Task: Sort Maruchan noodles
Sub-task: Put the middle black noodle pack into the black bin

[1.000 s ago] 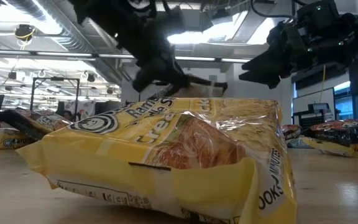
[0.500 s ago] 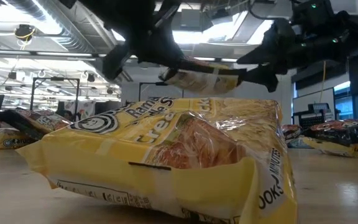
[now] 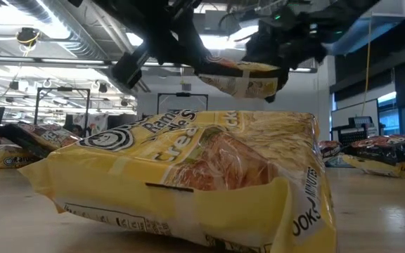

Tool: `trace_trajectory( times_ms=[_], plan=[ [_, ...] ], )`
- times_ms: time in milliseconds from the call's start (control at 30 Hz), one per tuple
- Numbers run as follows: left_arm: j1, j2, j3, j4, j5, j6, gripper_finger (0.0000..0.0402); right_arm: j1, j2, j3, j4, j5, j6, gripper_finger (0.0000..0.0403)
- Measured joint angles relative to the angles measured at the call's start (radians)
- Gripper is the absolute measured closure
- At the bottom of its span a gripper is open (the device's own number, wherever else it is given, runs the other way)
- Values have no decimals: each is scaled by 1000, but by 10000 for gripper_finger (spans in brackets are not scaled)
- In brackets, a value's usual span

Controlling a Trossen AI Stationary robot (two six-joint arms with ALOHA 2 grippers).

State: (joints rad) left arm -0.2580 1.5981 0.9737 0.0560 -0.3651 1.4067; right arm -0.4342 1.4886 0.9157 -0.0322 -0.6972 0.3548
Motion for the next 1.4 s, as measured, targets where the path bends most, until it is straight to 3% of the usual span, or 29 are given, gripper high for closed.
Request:
trace_trajectory(
  times_ms=[133, 233, 533, 800, 933, 1067, 1400],
  plan=[
    [12, 0, 0, -2, -4, 19, 390, 24, 110, 61, -17, -184, 1, 157],
    [20, 0, 0, -7, -3, 19, 390, 45, 166, 81, -19, -251, 5, 157],
    [39, 1, 0, -17, 3, 17, 390, 93, 200, 94, -23, -256, 4, 164],
    [46, 1, 0, -23, 3, -18, 386, 94, 199, 94, -20, -248, -19, 255],
    [46, 2, 0, -23, 7, -74, 358, 94, 198, 94, -18, -274, -53, 300],
    [39, 2, 0, -14, 0, -146, 321, 91, 198, 94, -23, -289, -67, 307],
    [-23, 1, 1, -74, -244, -510, 279, 9, 165, 93, -162, -341, -144, 307]
  ],
)
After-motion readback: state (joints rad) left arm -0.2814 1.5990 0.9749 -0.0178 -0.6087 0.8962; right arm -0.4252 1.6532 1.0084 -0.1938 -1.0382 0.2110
